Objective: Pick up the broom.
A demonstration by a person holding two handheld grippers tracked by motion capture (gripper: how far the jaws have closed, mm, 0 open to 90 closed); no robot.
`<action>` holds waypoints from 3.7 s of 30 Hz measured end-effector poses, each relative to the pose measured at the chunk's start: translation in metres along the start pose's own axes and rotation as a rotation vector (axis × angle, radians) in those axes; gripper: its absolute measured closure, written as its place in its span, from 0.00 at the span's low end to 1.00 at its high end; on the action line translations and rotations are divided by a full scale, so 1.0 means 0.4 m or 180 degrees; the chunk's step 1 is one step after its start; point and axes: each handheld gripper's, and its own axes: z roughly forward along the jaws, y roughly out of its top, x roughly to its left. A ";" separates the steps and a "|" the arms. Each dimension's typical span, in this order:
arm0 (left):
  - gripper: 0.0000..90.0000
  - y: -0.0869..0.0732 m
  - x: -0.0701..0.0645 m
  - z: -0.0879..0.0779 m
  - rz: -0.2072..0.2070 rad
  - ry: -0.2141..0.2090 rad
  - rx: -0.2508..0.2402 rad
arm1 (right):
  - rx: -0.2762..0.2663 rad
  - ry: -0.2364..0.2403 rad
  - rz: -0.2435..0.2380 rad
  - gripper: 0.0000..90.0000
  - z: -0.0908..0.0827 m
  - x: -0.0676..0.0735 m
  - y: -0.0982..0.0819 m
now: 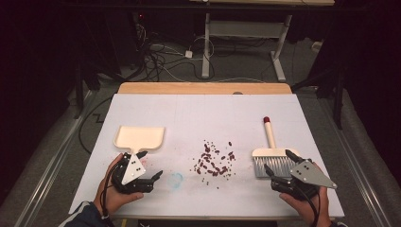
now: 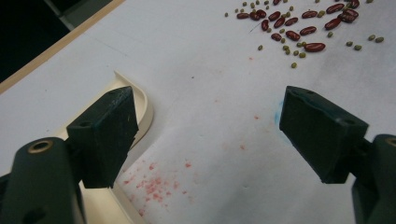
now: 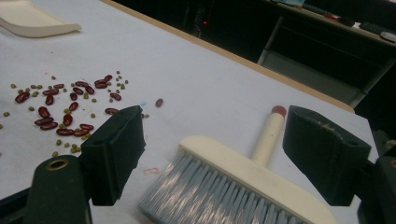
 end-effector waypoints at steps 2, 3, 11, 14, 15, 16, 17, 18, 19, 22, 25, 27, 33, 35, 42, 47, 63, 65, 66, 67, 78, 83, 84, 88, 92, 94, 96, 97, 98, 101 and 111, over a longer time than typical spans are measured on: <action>0.21 0.002 0.002 0.005 0.0007 -0.0005 0.0010 | 0.0000 0.0011 0.0024 0.24 -0.002 -0.004 -0.003; 0.21 0.005 -0.001 0.006 0.0021 -0.0004 0.0008 | 0.0015 -0.0003 0.0028 0.24 -0.003 -0.005 -0.005; 0.21 0.005 -0.009 -0.001 0.0058 -0.0012 -0.0023 | -0.0018 -0.0013 0.0050 0.24 -0.009 -0.009 0.004; 0.21 0.001 -0.006 -0.004 0.0054 -0.0007 -0.0013 | 0.0033 0.0002 0.0049 0.24 0.002 -0.009 0.007; 0.21 0.002 -0.006 -0.005 0.0047 -0.0006 -0.0023 | 0.0059 -0.0007 0.0024 0.24 0.004 -0.009 0.010; 0.21 0.003 -0.007 -0.005 0.0047 -0.0007 -0.0024 | 0.0063 -0.0032 0.0016 0.24 0.007 -0.011 0.013; 0.21 0.004 -0.009 -0.005 0.0050 -0.0009 -0.0027 | 0.0065 -0.0032 0.0041 0.24 0.010 -0.015 0.016; 0.21 0.004 -0.011 -0.006 0.0059 -0.0011 -0.0024 | 0.0088 -0.0045 0.0038 0.24 0.015 -0.020 0.021; 0.21 0.003 -0.011 -0.005 0.0067 -0.0018 -0.0017 | 0.0115 -0.0082 0.0045 0.24 0.021 -0.026 0.025; 0.21 0.002 -0.008 -0.004 0.0056 -0.0021 -0.0009 | 0.0284 -0.0181 0.0085 0.25 0.051 -0.051 0.037; 0.21 0.001 -0.008 -0.001 0.0043 -0.0028 0.0000 | 0.0484 -0.0228 0.0212 0.24 0.085 -0.085 0.051; 0.21 0.002 -0.010 0.003 0.0058 -0.0039 0.0023 | 0.0585 -0.0169 0.0318 0.24 0.109 -0.112 0.059; 0.21 0.002 -0.010 0.007 0.0045 -0.0036 0.0050 | 0.1061 -0.0004 0.0529 0.26 0.188 -0.174 0.073; 0.21 0.002 -0.010 0.009 0.0064 -0.0039 0.0071 | 0.1359 0.0025 0.0616 0.30 0.248 -0.207 0.072; 0.21 -0.003 -0.003 0.012 0.0015 -0.0063 0.0085 | 0.1972 0.0062 0.0874 0.37 0.381 -0.243 0.039; 0.21 -0.004 -0.006 0.010 0.0016 -0.0071 0.0094 | 0.2339 0.0046 0.0902 0.43 0.433 -0.240 0.023; 0.21 -0.004 -0.010 0.013 0.0056 -0.0088 0.0146 | 0.2345 0.0111 0.0907 0.79 0.446 -0.221 0.039; 0.21 -0.004 -0.010 0.014 0.0059 -0.0089 0.0151 | 0.2346 0.0115 0.0853 0.79 0.446 -0.218 0.040; 0.21 -0.004 -0.010 0.014 0.0059 -0.0089 0.0151 | 0.2326 0.0117 0.0839 0.79 0.445 -0.218 0.040; 0.21 -0.004 -0.010 0.014 0.0050 -0.0078 0.0151 | 0.2281 0.0156 0.0841 0.79 0.442 -0.219 0.038; 0.21 0.002 -0.012 0.006 -0.0027 -0.0075 0.0096 | 0.1139 0.0348 0.0927 0.79 0.298 -0.239 0.050; 0.21 0.028 -0.024 0.000 -0.0144 -0.0184 -0.0038 | 0.0699 0.0388 0.0887 0.79 0.223 -0.231 0.064; 0.21 0.040 -0.033 -0.001 -0.0149 -0.0233 -0.0076 | 0.0638 0.0399 0.0886 0.79 0.210 -0.229 0.064; 0.21 0.063 -0.047 -0.005 -0.0144 -0.0273 -0.0192 | 0.0373 0.0368 0.0902 0.79 0.167 -0.219 0.055; 0.21 0.081 -0.055 -0.010 -0.0172 -0.0324 -0.0274 | 0.0269 0.0339 0.0851 0.79 0.144 -0.205 0.058; 0.21 0.101 -0.067 -0.012 -0.0210 -0.0364 -0.0325 | 0.0145 0.0369 0.0853 0.79 0.124 -0.196 0.062; 0.22 0.109 -0.071 -0.014 -0.0179 -0.0344 -0.0354 | 0.0066 0.0383 0.0857 0.79 0.109 -0.190 0.066; 0.22 0.130 -0.079 -0.017 -0.0160 -0.0342 -0.0413 | 0.0023 0.0398 0.0861 0.79 0.101 -0.188 0.069; 0.22 0.143 -0.083 -0.016 -0.0204 -0.0403 -0.0436 | -0.0025 0.0413 0.0855 0.79 0.093 -0.185 0.073; 0.23 0.172 -0.090 -0.011 -0.0250 -0.0486 -0.0517 | -0.0160 0.0414 0.0844 0.79 0.072 -0.176 0.086; 0.24 0.336 -0.209 0.089 -0.0067 -0.0979 -0.0735 | -0.0321 0.0387 0.0771 0.79 0.047 -0.104 0.152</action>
